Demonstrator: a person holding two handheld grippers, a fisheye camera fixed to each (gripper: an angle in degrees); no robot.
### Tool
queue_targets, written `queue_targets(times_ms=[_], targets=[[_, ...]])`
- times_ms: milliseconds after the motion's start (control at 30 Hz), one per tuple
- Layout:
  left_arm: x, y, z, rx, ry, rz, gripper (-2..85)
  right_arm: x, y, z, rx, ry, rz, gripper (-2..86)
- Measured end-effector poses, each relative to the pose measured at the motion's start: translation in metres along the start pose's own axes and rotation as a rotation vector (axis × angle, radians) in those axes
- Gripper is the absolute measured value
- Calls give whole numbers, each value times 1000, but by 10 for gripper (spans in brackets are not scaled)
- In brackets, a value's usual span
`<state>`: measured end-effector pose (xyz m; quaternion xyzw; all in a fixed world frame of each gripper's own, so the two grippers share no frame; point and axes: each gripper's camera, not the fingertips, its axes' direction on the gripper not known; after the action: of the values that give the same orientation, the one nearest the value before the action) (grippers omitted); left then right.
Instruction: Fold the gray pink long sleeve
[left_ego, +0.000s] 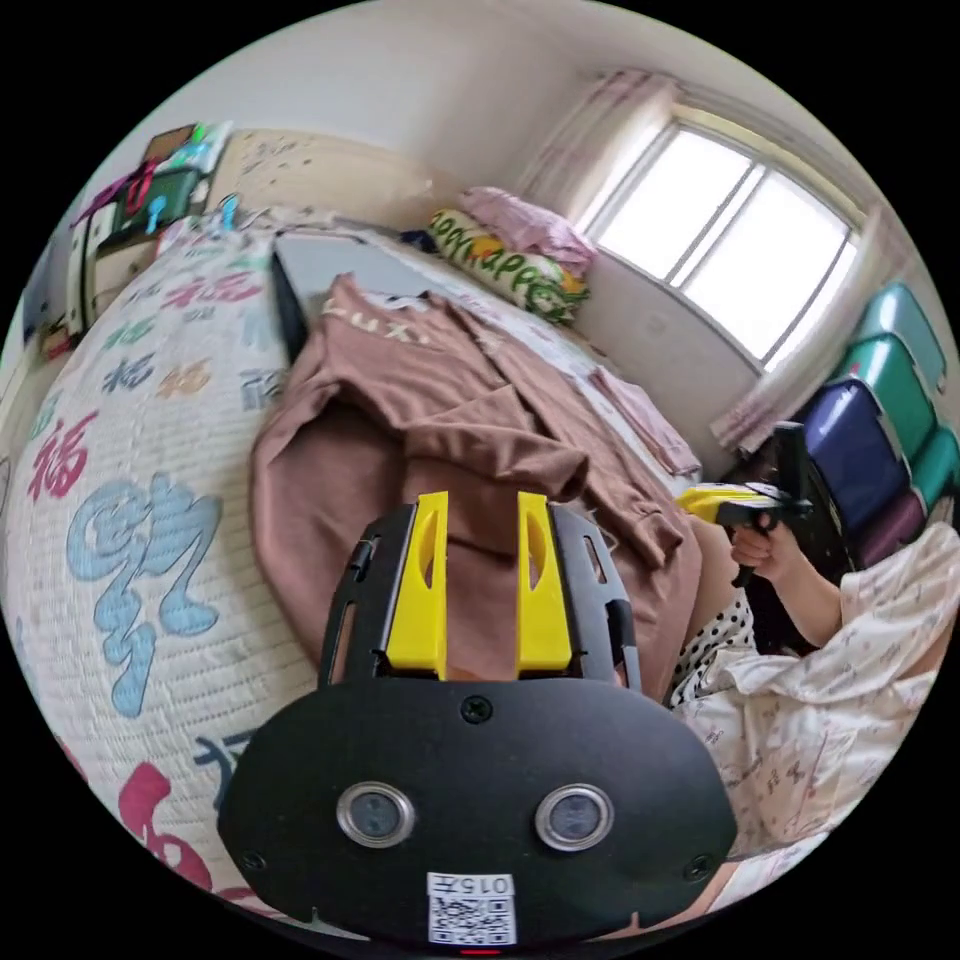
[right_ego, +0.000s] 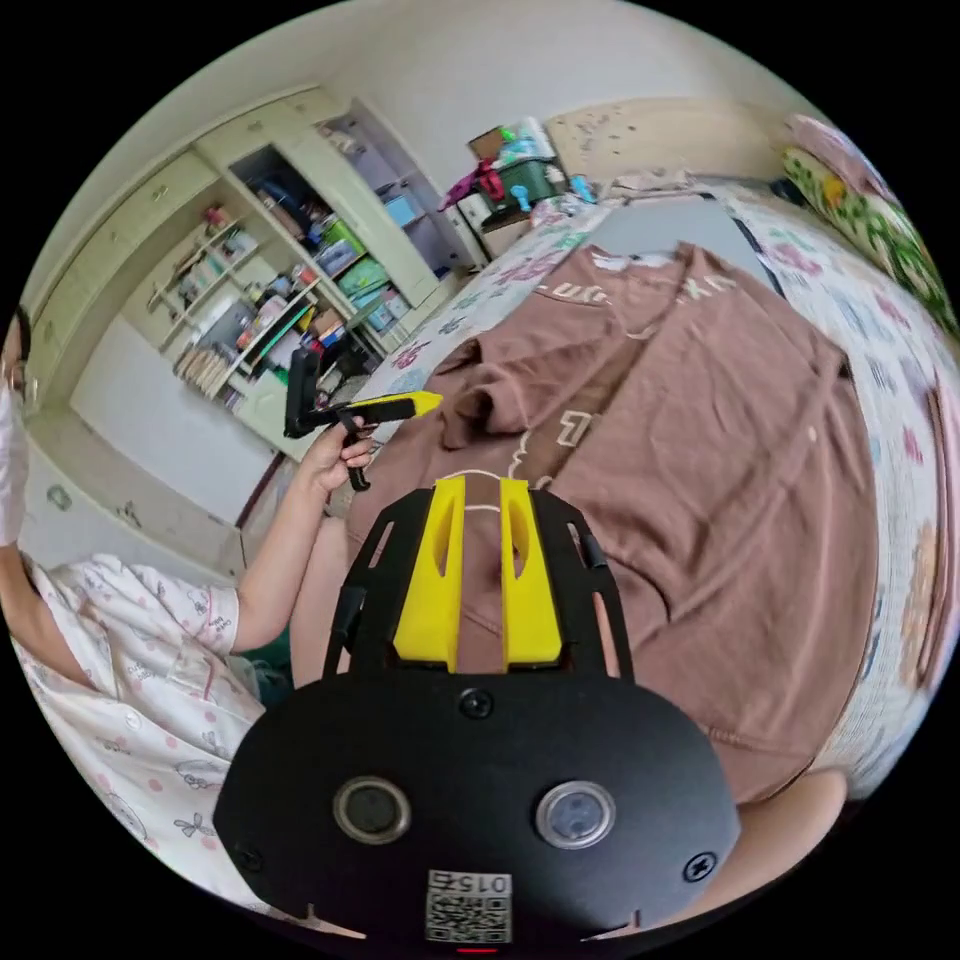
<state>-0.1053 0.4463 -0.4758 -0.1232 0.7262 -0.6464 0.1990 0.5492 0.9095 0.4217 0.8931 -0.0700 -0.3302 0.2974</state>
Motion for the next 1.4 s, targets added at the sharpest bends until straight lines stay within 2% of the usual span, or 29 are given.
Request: queue_targets(times_ms=[67,133,200,267,400,467,567,633,767,867,900,967,1000,1033,1133,1167,1267,1400], targets=[[-26,0,10,-34,-39,-53,111,-44,-27,36,-36,47,-175,78],[-37,-3,23,-65,23,-52,94,-70,-45,75,-70,112,-269,81],[-49,-5,34,-86,10,-84,68,-79,-61,115,-114,136,-263,82],[-67,-7,40,-92,24,-114,56,-81,-71,153,-157,75,-252,87],[-85,-4,25,-11,-3,-137,107,-79,-66,187,-189,125,-256,93],[-100,0,19,1,-51,-136,90,-75,-60,196,-198,142,-272,93],[-122,4,40,-23,122,-156,69,-66,-56,204,-189,138,-242,92],[-131,4,55,-77,140,-174,53,-62,-52,208,-178,115,-221,93],[-140,13,51,-42,119,-174,1,-57,-35,222,-169,94,-190,93],[-141,21,42,32,143,-135,-6,-53,-23,230,-177,87,-181,96],[-143,23,40,54,180,-130,-6,-53,-22,231,-175,87,-179,98],[-157,31,40,145,401,-136,-3,-55,-15,233,-149,106,-187,103],[-160,33,40,157,423,-148,-2,-56,-13,234,-143,111,-191,103],[-162,38,36,164,360,-162,4,-59,-10,236,-140,115,-198,104],[-155,44,30,96,-38,-201,78,-62,-1,240,-136,89,-193,105],[-157,46,36,74,-55,-212,111,-61,2,242,-136,77,-188,105],[-164,43,63,-42,74,-176,105,-52,10,250,-147,79,-161,104],[-158,46,74,-83,16,-149,83,-43,18,256,-156,66,-132,101]])
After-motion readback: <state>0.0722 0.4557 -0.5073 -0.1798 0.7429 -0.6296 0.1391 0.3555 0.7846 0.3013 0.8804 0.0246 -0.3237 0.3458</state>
